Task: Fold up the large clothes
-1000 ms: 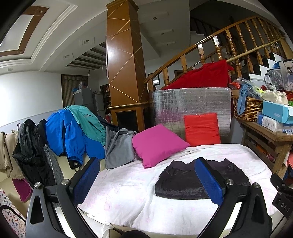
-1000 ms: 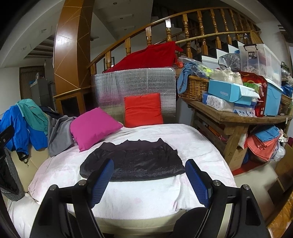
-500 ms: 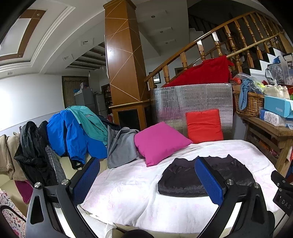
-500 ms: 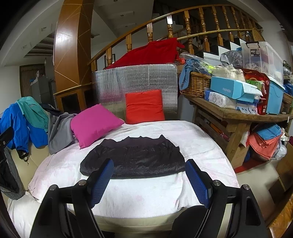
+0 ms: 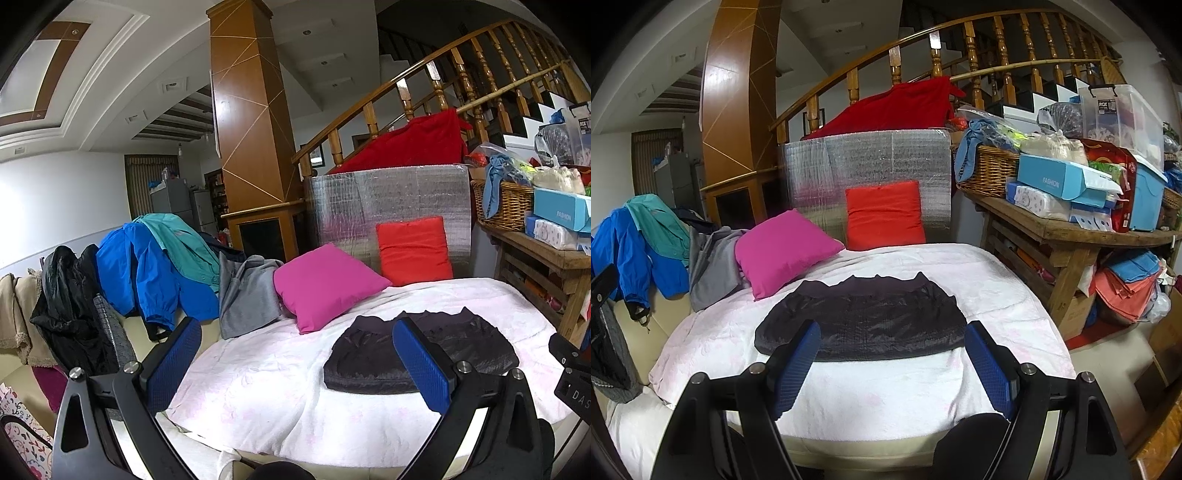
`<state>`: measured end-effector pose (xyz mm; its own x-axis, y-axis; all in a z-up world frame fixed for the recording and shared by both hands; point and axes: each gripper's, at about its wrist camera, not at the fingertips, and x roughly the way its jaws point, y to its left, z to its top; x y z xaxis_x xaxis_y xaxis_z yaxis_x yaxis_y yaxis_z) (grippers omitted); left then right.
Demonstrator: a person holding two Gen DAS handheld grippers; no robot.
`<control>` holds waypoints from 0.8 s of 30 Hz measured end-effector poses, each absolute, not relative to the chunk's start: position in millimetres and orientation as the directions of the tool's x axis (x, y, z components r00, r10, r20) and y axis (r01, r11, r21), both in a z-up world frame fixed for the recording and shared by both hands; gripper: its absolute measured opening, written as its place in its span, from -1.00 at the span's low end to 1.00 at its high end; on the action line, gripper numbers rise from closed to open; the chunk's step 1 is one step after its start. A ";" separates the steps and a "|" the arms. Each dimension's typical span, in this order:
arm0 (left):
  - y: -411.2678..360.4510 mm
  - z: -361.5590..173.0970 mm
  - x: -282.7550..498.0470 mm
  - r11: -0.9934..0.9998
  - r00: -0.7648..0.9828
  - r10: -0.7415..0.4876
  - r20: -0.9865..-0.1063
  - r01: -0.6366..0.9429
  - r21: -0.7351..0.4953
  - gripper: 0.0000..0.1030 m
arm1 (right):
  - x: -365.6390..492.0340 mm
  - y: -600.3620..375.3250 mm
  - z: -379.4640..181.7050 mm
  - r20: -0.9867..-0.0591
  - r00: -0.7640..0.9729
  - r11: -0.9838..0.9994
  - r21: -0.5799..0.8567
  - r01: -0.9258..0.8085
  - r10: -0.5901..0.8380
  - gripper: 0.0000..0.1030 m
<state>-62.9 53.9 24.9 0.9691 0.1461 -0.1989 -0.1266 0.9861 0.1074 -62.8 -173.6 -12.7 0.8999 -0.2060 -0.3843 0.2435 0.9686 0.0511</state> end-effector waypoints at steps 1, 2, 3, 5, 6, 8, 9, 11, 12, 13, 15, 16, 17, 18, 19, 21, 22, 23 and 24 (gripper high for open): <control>55.7 24.7 -62.9 0.986 0.969 0.148 -0.199 -0.129 0.105 1.00 | -62.7 -171.9 -12.3 -0.383 0.900 0.969 0.050 0.243 -0.206 0.61; 57.4 24.5 -63.0 0.986 0.969 0.149 -0.199 -0.131 0.103 1.00 | -62.6 -170.3 -12.0 -0.382 0.901 0.969 0.049 0.243 -0.206 0.61; 59.0 24.3 -62.7 0.986 0.968 0.152 -0.200 -0.134 0.101 1.00 | -62.5 -168.5 -11.7 -0.381 0.901 0.969 0.047 0.243 -0.207 0.61; 61.8 23.7 -62.4 0.986 0.967 0.155 -0.201 -0.138 0.097 1.00 | -62.6 -164.7 -11.5 -0.378 0.902 0.969 0.043 0.244 -0.210 0.61; 62.8 23.4 -61.9 0.986 0.967 0.156 -0.201 -0.139 0.096 1.00 | -62.6 -162.8 -11.7 -0.378 0.902 0.969 0.042 0.244 -0.210 0.61; 65.5 21.7 -60.4 0.985 0.966 0.159 -0.204 -0.142 0.095 1.00 | -61.8 -160.1 -11.8 -0.378 0.901 0.969 0.039 0.243 -0.211 0.61; 66.7 20.7 -59.6 0.985 0.965 0.159 -0.206 -0.142 0.095 1.00 | -61.5 -159.4 -11.9 -0.378 0.902 0.969 0.038 0.242 -0.211 0.61; 67.9 19.0 -58.1 0.985 0.964 0.160 -0.211 -0.143 0.097 1.00 | -60.5 -157.5 -12.3 -0.379 0.901 0.970 0.030 0.243 -0.214 0.61; 68.6 18.0 -57.8 0.985 0.964 0.161 -0.212 -0.143 0.098 1.00 | -59.9 -157.2 -12.2 -0.379 0.900 0.970 0.028 0.243 -0.214 0.61; 69.3 16.8 -57.2 0.985 0.963 0.162 -0.216 -0.143 0.098 1.00 | -59.6 -156.3 -12.1 -0.378 0.900 0.970 0.027 0.242 -0.215 0.61; 71.0 15.4 -56.6 0.985 0.962 0.163 -0.218 -0.145 0.097 1.00 | -59.4 -154.5 -11.6 -0.377 0.901 0.970 0.025 0.244 -0.217 0.61; 72.1 15.1 -56.1 0.985 0.962 0.163 -0.220 -0.145 0.095 1.00 | -59.3 -153.2 -11.4 -0.375 0.901 0.969 0.023 0.245 -0.219 0.61; 72.9 14.5 -55.5 0.985 0.961 0.164 -0.222 -0.147 0.093 1.00 | -59.3 -151.9 -11.2 -0.375 0.900 0.969 0.021 0.246 -0.221 0.61; 73.9 13.9 -55.0 0.985 0.960 0.165 -0.224 -0.148 0.092 1.00 | -59.0 -151.0 -10.9 -0.374 0.900 0.969 0.018 0.247 -0.223 0.61; 75.5 13.2 -54.4 0.985 0.960 0.165 -0.226 -0.149 0.089 1.00 | -58.7 -150.6 -10.7 -0.373 0.900 0.969 0.016 0.248 -0.224 0.61; 76.9 12.0 -53.6 0.985 0.959 0.165 -0.229 -0.149 0.086 1.00 | -58.3 -149.2 -10.1 -0.373 0.900 0.969 0.013 0.248 -0.226 0.61; 77.9 11.5 -53.1 0.985 0.958 0.167 -0.231 -0.151 0.083 1.00 | -58.1 -148.4 -10.0 -0.373 0.900 0.968 0.011 0.249 -0.227 0.61; 78.8 11.1 -52.9 0.985 0.958 0.167 -0.232 -0.152 0.081 1.00 | -58.3 -148.4 -10.0 -0.372 0.900 0.968 0.010 0.250 -0.228 0.61; 79.7 10.9 -52.3 0.985 0.958 0.166 -0.234 -0.151 0.079 1.00 | -58.1 -148.2 -10.0 -0.373 0.899 0.968 0.008 0.250 -0.229 0.61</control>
